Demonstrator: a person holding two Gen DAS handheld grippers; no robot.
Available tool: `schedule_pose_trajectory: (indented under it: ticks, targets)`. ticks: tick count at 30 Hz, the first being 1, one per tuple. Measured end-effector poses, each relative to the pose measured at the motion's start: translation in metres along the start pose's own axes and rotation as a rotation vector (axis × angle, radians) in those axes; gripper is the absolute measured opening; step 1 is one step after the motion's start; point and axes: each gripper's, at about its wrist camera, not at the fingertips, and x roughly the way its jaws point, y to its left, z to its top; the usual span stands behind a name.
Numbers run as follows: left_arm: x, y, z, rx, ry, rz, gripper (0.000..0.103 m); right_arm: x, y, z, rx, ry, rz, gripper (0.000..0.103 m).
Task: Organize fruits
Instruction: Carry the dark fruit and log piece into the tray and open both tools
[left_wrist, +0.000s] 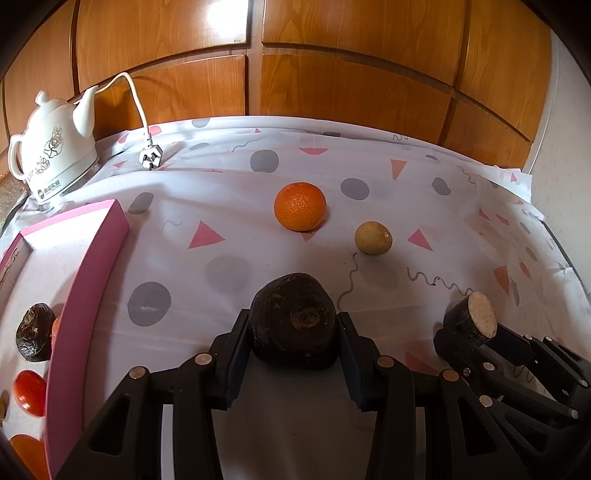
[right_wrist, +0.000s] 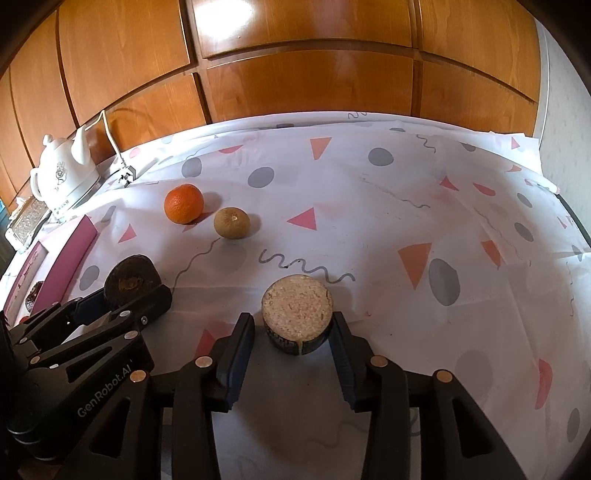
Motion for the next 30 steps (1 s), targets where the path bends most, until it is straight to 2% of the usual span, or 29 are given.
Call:
schedule_pose_trajectory:
  ticks: [9,11,21,30]
  targets:
    - [0.000,0.000,0.000,-0.003,-0.002,-0.003,0.045,0.001,0.005,0.003,-0.013,0.007,-0.038,0.042]
    - [-0.001,0.000,0.000,-0.003,-0.002,-0.003,0.045,0.001,0.004,0.002,-0.008,0.002,-0.048,0.036]
    - [-0.006,0.002,-0.001,-0.016,0.012,-0.013,0.044,0.001,0.000,0.000,0.008,-0.016,-0.028,0.036]
    - [-0.031,0.004,-0.022,0.019,0.018,0.016,0.044,0.000,0.000,-0.001,0.005,-0.019,-0.026,0.036]
